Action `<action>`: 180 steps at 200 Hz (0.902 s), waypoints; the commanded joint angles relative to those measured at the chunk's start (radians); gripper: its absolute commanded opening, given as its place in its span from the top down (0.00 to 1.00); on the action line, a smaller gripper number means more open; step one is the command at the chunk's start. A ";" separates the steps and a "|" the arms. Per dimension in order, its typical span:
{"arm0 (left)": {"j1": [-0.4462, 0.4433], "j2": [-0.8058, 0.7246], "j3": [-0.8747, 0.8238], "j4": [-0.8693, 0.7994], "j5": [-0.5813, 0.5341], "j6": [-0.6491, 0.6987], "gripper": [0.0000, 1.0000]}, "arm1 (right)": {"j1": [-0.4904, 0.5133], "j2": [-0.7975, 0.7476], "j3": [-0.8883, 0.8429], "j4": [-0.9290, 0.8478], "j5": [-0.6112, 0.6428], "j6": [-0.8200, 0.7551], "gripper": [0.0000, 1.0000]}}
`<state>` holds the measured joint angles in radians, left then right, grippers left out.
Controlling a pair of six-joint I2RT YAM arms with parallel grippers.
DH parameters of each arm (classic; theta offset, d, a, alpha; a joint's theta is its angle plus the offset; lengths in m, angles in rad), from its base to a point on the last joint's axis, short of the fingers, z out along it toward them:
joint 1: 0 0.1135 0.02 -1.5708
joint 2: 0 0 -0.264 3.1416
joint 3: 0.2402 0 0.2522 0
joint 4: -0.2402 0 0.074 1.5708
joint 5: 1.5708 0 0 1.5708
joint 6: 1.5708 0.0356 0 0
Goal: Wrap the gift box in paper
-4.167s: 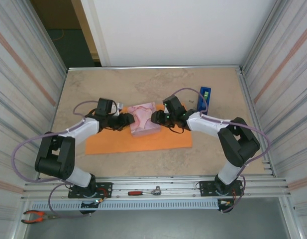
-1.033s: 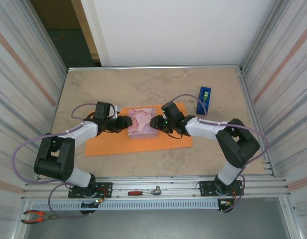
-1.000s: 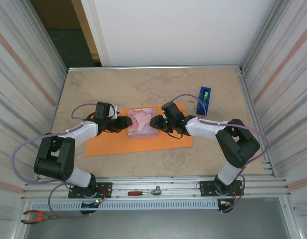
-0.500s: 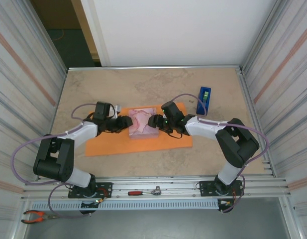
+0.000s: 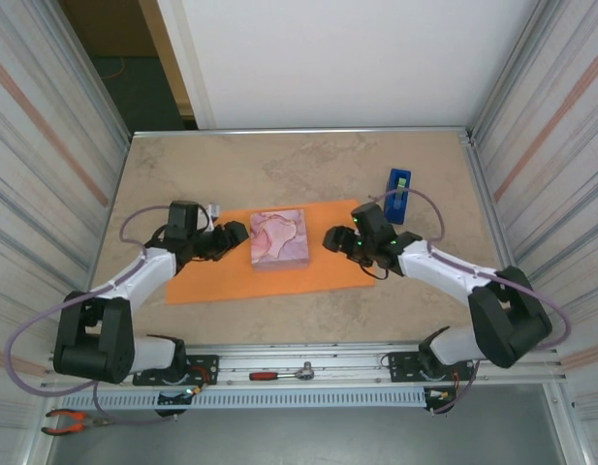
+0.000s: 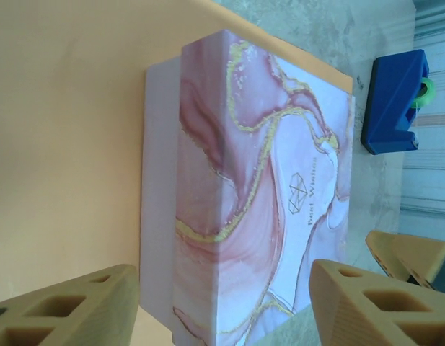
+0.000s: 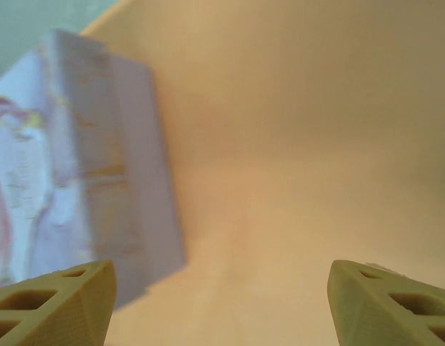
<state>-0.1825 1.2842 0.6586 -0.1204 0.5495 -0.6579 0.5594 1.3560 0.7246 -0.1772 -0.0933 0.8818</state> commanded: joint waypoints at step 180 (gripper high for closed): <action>0.005 -0.059 0.003 -0.053 -0.007 0.042 0.26 | 0.003 0.009 -0.090 -0.026 0.012 -0.017 0.46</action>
<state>-0.1825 1.2572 0.6586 -0.1574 0.5388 -0.6312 0.5591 1.3537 0.6022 -0.2375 -0.0784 0.8562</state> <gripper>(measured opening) 0.735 0.547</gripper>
